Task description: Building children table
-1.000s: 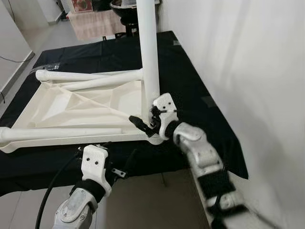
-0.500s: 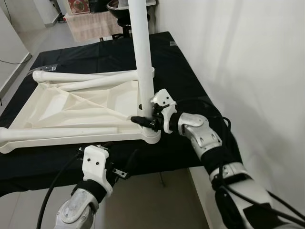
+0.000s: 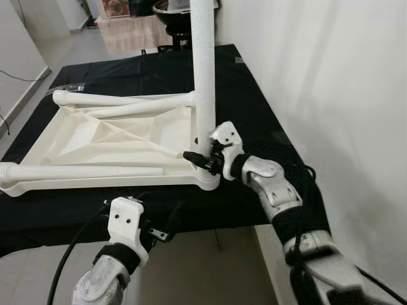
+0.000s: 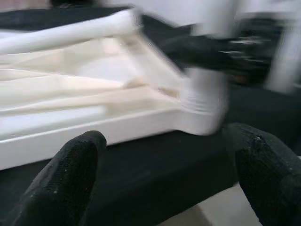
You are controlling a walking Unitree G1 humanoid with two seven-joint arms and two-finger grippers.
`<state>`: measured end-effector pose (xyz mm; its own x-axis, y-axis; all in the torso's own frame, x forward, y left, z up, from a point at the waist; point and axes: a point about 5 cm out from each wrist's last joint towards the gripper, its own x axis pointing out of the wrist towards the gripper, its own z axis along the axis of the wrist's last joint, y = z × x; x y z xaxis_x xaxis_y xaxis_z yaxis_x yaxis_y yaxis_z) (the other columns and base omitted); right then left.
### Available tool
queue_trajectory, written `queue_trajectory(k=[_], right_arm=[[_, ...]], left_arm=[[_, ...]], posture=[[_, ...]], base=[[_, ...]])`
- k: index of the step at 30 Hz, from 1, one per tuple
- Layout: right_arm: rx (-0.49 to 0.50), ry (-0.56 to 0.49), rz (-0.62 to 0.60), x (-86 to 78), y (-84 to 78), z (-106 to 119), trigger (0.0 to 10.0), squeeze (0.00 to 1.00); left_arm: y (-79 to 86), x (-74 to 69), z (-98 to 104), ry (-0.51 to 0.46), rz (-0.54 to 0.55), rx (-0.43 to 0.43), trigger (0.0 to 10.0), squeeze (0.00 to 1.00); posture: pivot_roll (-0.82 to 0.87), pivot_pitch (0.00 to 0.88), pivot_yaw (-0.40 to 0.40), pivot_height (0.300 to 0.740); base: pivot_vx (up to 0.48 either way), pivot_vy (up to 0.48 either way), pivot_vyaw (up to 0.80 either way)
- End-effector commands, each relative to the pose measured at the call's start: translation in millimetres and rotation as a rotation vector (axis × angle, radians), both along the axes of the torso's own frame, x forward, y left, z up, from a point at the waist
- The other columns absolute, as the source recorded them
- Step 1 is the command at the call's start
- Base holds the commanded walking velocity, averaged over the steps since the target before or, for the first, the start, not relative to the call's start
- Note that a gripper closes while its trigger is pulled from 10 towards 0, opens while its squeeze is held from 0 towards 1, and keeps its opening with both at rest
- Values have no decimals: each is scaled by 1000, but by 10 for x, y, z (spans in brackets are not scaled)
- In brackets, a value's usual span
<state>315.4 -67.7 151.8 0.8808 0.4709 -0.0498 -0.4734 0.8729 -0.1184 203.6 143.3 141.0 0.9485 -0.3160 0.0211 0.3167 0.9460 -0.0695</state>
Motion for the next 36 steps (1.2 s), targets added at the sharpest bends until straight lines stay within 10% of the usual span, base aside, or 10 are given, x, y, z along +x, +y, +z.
queue_trajectory(k=[1, 6, 9, 12, 13, 21, 23, 31, 34, 36], right_arm=[[-41, 145, -23, -46, -4, -229, 0, 0], [-71, 97, -16, 98, -12, -181, 0, 0], [-80, 82, 4, 123, 51, -161, 10000, 0], [-62, 78, 41, 103, 89, -131, 10000, 0], [-33, 72, 97, 61, 123, -54, 10000, 1000], [-24, -14, 303, 148, 95, 223, 10000, 1000], [-90, -34, 484, 248, 32, 275, 10000, 0], [-146, 21, 572, 499, -84, 312, 10000, 0], [-118, 48, 555, 559, -96, 329, 8627, 0], [-115, 56, 554, 569, -100, 326, 0, 0]], left_arm=[[17, 13, 14, -5, -10, 1, 10000, 0], [16, 27, 17, -3, -16, 3, 10000, 0], [27, 37, 20, -8, -3, 8, 10000, 0], [31, 42, 22, -11, 4, 9, 10000, 0], [35, 46, 23, -12, 7, 8, 10000, 0], [29, 66, 22, -11, -3, 4, 10000, 0], [23, 72, 23, -12, -6, 1, 10000, 0], [15, 77, 28, -15, -2, -2, 10000, 0], [12, 75, 31, -16, -1, -2, 10000, 0], [11, 73, 33, -16, -1, -2, 10000, 0]], posture=[[-43, 97, 83, 740], [-22, 94, 72, 740], [-20, 95, 73, 740], [-17, 91, 74, 740], [-17, 93, 74, 740], [-25, 90, 81, 740], [-22, 88, 79, 740], [-13, 89, 74, 740], [-10, 91, 74, 740], [-10, 92, 73, 740]], base=[[0, 0, 0], [0, 0, 0], [0, 0, 0], [0, 0, 0], [0, 0, 0], [0, 0, 0], [0, 0, 0], [0, 0, 0], [0, 0, 0], [0, 0, 0]])
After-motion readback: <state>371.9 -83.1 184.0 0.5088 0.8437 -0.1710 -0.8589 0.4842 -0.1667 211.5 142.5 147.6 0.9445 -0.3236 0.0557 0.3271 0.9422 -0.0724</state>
